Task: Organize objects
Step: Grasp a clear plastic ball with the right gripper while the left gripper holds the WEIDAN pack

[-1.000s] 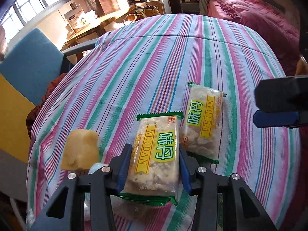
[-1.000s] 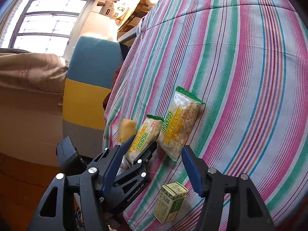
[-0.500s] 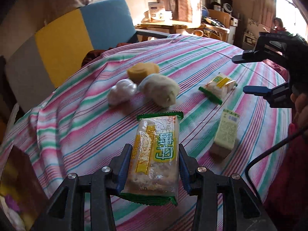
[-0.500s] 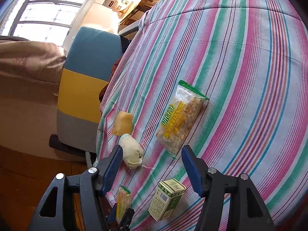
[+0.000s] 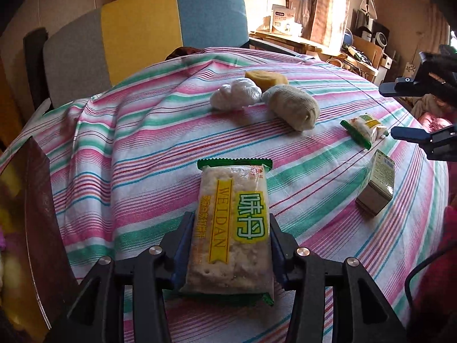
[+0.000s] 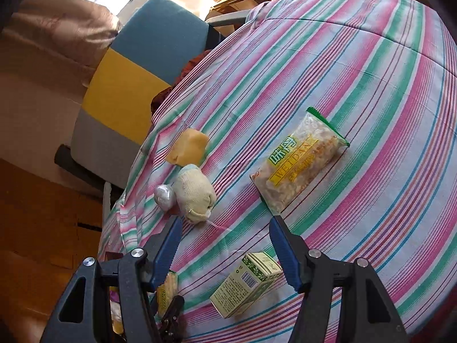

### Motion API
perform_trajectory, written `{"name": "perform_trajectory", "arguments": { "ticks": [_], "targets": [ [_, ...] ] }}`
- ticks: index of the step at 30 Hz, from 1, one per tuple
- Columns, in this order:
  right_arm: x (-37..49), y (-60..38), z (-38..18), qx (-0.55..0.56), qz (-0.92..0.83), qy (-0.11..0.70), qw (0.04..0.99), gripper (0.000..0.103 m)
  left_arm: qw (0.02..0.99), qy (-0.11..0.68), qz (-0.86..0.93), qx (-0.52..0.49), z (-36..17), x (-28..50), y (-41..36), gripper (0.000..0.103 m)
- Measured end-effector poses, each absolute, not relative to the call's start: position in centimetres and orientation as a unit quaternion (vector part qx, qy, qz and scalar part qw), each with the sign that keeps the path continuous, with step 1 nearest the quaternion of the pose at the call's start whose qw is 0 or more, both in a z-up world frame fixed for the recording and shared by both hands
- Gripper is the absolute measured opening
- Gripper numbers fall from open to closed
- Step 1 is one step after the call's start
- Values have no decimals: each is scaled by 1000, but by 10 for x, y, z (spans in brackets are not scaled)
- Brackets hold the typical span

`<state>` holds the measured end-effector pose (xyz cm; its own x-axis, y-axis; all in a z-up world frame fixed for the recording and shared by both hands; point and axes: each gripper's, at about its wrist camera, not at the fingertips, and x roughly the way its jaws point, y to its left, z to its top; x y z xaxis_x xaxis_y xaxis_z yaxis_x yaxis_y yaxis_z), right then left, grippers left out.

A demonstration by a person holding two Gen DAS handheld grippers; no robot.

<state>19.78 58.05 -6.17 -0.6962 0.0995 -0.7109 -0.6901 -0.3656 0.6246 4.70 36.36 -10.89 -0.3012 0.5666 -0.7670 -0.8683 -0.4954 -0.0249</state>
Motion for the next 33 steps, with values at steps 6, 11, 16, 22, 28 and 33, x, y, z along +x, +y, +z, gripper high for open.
{"name": "perform_trajectory", "arguments": {
  "ticks": [6, 11, 16, 22, 28, 33],
  "targets": [
    [144, 555, -41, -369, 809, 408, 206, 65, 473, 185, 778, -371, -109, 44, 359, 49],
    [64, 546, -26, -431, 836, 295, 165, 63, 477, 174, 778, -369, -110, 43, 356, 49],
    [-14, 550, -36, -490, 832, 212, 153, 63, 482, 161, 777, -370, -110, 40, 353, 49],
    [-63, 556, -74, -564, 795, 164, 152, 62, 486, 153, 776, -371, -111, 39, 351, 49],
    [-45, 535, -81, -559, 800, 170, 135, 36, 487, 149, 777, -371, -111, 39, 351, 49],
    [13, 512, -72, -515, 817, 230, 117, 36, 486, 152, 778, -369, -111, 41, 352, 49]
  ]
}}
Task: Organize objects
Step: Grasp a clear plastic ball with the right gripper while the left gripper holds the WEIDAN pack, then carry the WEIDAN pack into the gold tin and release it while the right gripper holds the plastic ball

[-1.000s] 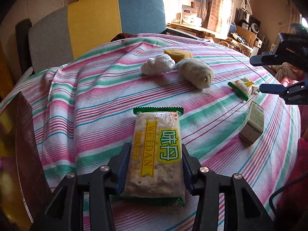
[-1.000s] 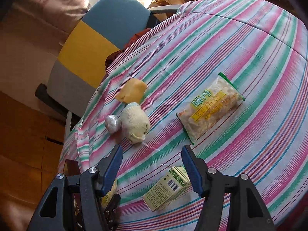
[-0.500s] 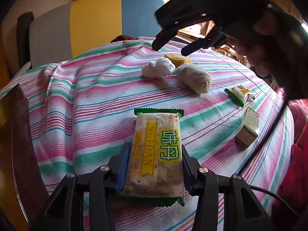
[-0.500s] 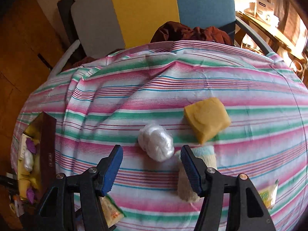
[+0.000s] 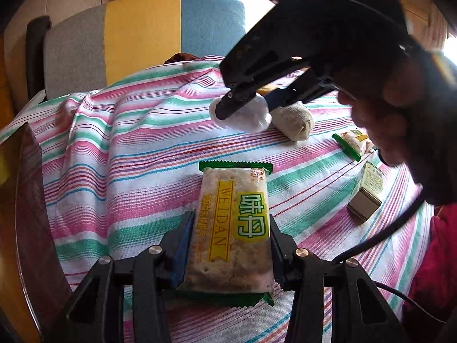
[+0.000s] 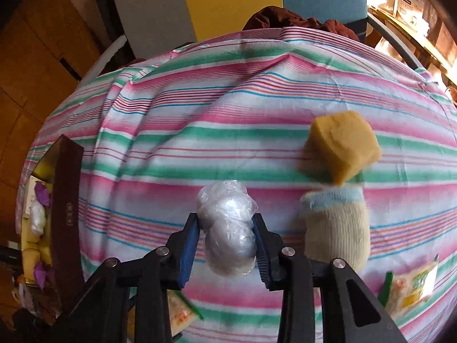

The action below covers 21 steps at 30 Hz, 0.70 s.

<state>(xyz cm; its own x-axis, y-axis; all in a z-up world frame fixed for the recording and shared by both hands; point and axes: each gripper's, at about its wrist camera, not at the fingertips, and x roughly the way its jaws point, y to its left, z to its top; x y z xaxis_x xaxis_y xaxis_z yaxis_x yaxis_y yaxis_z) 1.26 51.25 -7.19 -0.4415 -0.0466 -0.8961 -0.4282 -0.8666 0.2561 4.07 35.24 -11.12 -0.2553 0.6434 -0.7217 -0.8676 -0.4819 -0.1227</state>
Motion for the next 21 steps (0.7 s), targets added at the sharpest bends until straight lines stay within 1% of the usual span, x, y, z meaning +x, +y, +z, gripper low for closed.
{"name": "perform_trajectory", "arguments": {
  "ticks": [3, 5, 8, 12, 21],
  "targets": [
    [44, 507, -72, -499, 820, 242, 141, 36, 484, 156, 779, -367, -111, 42, 353, 48],
    [53, 510, -78, -498, 815, 265, 135, 36, 481, 162, 781, -364, -111, 44, 355, 48],
    [53, 510, -93, -513, 805, 263, 139, 36, 477, 170, 783, -361, -111, 47, 356, 47],
    [53, 518, -96, -504, 806, 282, 130, 36, 465, 184, 788, -359, -109, 50, 355, 47],
    [51, 520, -99, -504, 807, 284, 116, 36, 455, 204, 790, -356, -90, 72, 332, 47]
  ]
}}
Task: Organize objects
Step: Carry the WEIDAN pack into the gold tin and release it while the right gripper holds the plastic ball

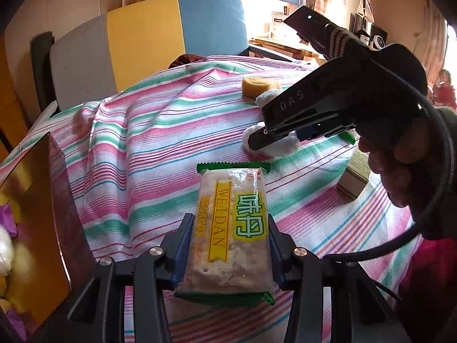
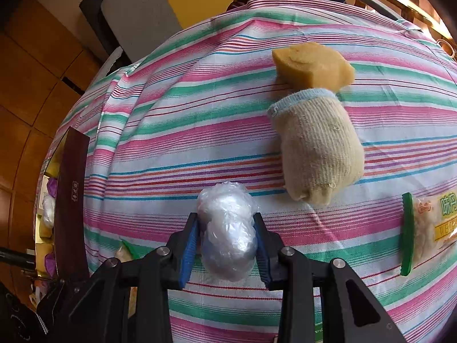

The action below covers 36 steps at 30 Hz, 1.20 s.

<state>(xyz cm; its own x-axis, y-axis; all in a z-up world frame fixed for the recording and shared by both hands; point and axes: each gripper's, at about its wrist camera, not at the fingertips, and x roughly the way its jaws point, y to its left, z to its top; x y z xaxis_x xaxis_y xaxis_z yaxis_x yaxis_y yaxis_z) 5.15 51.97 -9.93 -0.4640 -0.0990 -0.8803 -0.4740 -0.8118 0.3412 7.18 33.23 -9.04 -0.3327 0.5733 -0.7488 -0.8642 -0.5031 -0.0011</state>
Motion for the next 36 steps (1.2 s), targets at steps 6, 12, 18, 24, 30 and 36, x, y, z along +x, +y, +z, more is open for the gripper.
{"name": "perform_trajectory", "arguments": {
  "ticks": [6, 12, 18, 24, 30, 36],
  "targets": [
    [49, 513, -100, -513, 814, 248, 111, 37, 441, 202, 798, -357, -71, 74, 307, 47],
    [49, 507, -100, -515, 820, 221, 116, 37, 421, 168, 811, -369, -50, 61, 266, 47],
    [50, 506, -100, -515, 823, 209, 119, 37, 383, 95, 832, -389, -28, 35, 211, 47],
    [49, 503, -99, -520, 825, 186, 122, 37, 314, 23, 848, -426, -21, -31, 163, 47],
    [49, 502, -99, -522, 825, 180, 123, 36, 244, 1, 851, -466, -42, -103, 143, 47],
    [47, 500, -98, -523, 825, 176, 125, 36, 187, 2, 855, -484, -69, -153, 148, 47]
  ]
}}
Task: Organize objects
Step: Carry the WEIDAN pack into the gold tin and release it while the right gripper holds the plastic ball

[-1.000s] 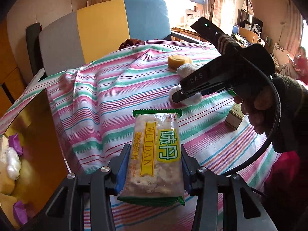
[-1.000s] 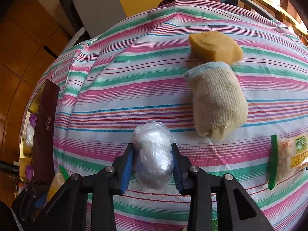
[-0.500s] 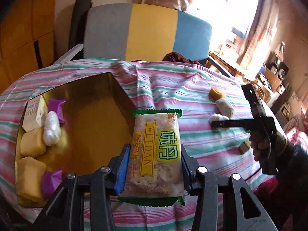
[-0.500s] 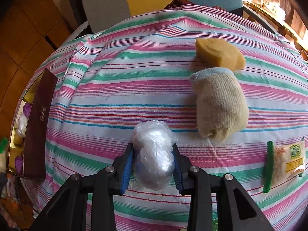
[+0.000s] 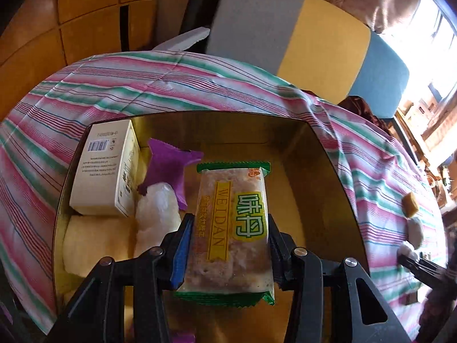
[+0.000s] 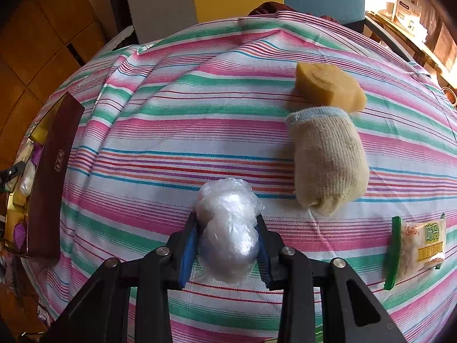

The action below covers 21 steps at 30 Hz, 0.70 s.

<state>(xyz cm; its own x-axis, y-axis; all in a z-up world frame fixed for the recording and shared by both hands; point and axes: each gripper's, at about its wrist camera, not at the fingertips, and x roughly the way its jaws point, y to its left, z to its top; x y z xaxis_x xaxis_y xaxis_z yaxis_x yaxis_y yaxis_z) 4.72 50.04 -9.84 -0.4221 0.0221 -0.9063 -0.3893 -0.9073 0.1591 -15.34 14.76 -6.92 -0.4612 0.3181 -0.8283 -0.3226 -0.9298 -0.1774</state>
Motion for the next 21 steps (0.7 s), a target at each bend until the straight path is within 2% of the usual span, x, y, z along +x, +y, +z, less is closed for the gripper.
{"name": "perform_trajectory", "arguments": {
  "ticks": [5, 9, 11, 16, 21],
  "targets": [
    [46, 500, -99, -523, 825, 173, 125, 36, 150, -1, 841, -520, -91, -190, 154, 47],
    [46, 500, -99, -522, 826, 174, 124, 36, 115, 22, 861, -496, -89, -201, 158, 48],
    [46, 500, -99, -522, 826, 174, 124, 36, 116, 3, 855, -505, -90, -206, 154, 50],
    [45, 501, -100, -522, 826, 172, 125, 37, 126, 14, 864, -488, -78, -197, 151, 55],
    [44, 499, -100, -521, 828, 163, 129, 36, 145, 19, 878, -456, -51, -172, 142, 56]
  ]
}}
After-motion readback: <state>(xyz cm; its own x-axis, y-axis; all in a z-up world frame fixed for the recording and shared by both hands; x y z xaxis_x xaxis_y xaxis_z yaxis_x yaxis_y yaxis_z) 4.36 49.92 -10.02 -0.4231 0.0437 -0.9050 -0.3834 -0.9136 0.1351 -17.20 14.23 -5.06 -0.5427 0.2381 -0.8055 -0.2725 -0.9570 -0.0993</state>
